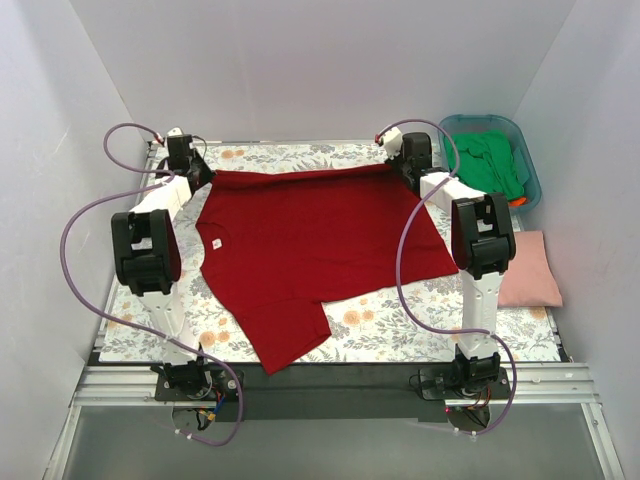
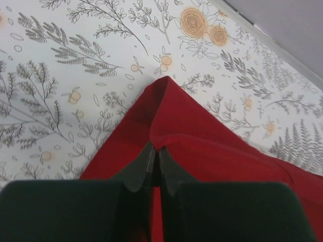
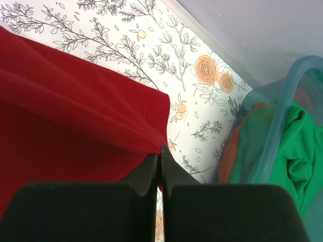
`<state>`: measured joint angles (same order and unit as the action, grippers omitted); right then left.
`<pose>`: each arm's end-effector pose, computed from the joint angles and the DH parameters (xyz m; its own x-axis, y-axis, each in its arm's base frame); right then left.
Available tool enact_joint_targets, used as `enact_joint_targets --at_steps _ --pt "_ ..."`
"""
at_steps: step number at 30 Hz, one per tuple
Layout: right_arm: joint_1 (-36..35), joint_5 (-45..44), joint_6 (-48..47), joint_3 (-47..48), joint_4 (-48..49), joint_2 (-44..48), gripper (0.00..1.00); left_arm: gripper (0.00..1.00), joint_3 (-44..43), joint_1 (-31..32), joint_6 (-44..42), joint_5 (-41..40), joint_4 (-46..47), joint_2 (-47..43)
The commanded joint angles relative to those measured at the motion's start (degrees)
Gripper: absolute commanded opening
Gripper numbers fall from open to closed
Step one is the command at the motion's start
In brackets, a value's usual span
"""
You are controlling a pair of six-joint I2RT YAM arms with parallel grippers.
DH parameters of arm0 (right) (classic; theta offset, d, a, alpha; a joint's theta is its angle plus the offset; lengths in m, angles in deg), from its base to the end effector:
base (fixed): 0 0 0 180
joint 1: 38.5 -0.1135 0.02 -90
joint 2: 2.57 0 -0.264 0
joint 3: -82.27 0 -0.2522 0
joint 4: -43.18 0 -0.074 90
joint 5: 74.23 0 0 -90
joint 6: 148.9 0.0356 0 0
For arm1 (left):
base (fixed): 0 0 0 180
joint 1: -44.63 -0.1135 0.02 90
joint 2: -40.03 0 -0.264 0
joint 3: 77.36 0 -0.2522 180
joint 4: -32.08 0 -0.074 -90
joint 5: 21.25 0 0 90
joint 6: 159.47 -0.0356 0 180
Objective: Fold and stack the t-shirts
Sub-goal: Fold the tshirt
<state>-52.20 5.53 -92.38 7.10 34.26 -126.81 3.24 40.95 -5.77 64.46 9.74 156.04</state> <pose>0.4896 0.1128 0.1962 -0.3398 -0.6416 -0.6876 -0.3219 0.7664 -0.5559 0.4615 0.0323 0.2098 -0.1685 -0.9067 -0.3867 -0.6165 0.4031 -0.6764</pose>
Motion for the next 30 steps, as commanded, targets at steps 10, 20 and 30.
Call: enact_joint_targets --at_steps 10,20,30 --pt "0.77 -2.06 -1.33 -3.17 2.54 6.82 0.01 0.00 0.74 -0.62 9.33 3.76 -13.74 -13.96" --pt "0.86 -4.52 -1.59 -6.95 2.63 9.64 0.01 0.00 8.64 -0.62 16.10 8.51 -16.12 -23.36" --pt "0.77 -5.49 -1.42 -9.24 2.54 9.55 0.02 0.00 20.50 -0.71 23.92 8.77 -17.87 -35.93"
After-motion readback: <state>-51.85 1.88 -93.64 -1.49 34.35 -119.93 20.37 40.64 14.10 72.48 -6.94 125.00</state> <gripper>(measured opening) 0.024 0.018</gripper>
